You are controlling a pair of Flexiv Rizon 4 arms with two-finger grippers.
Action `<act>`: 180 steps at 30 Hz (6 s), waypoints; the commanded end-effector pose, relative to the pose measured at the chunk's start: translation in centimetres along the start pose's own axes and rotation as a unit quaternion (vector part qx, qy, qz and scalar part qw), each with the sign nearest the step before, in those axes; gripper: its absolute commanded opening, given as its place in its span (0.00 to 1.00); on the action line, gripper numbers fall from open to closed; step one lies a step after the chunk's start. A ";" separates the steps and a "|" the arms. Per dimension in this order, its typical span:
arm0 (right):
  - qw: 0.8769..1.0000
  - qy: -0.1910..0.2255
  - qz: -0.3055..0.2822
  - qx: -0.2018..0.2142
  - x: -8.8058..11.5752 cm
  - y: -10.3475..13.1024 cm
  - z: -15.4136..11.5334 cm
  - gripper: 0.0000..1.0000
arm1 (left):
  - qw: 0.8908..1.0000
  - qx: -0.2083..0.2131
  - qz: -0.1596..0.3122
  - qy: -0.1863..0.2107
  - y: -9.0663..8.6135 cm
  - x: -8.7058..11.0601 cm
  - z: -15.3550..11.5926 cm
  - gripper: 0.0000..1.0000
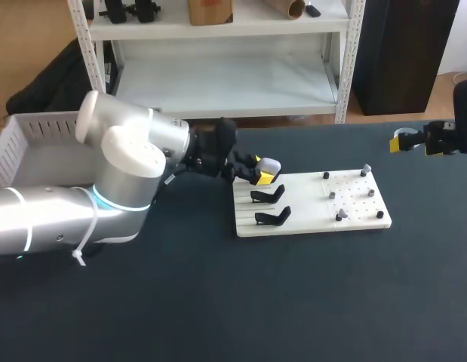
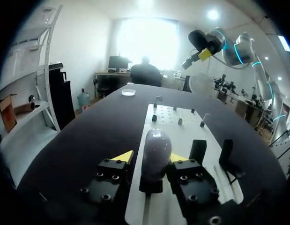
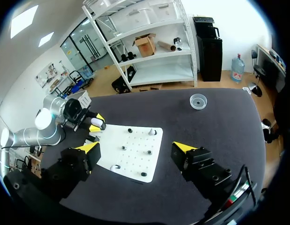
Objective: Pick up each earbud case from the left stands, insert the matching earbuds, close the lid, and place the case in the box.
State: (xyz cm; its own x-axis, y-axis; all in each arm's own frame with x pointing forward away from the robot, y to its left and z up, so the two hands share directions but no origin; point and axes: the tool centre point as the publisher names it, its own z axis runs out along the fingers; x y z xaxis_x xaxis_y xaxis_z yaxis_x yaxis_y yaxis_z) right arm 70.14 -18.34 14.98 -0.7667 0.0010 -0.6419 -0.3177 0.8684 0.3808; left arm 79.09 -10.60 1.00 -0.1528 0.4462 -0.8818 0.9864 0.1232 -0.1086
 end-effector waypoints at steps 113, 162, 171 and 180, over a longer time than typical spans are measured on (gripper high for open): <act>0.989 0.050 -0.138 0.019 -2.8 10.7 6.9 1.00 | 0.985 0.084 0.112 -0.104 -5.9 -10.4 -5.7 0.00; 0.945 0.228 -0.178 0.152 1.8 -1.2 8.8 0.80 | 0.979 0.010 0.015 -0.201 -8.0 -13.9 -9.4 0.00; 0.934 0.257 -0.192 0.156 1.7 -1.8 10.7 0.51 | 0.979 0.010 0.015 -0.201 -8.0 -13.9 -9.4 0.00; 0.928 0.279 -0.202 0.141 1.2 -2.6 12.2 0.57 | 0.979 0.010 0.015 -0.201 -8.0 -13.9 -9.4 0.00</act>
State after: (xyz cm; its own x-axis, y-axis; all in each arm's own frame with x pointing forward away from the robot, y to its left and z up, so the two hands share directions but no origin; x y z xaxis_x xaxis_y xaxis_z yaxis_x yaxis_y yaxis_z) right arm 75.68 -14.65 5.38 -0.8068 -0.5382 -0.2437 -0.5393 0.8393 -0.0684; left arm 73.03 -9.44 18.48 -0.0937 0.0671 -0.9933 0.9924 0.0858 -0.0879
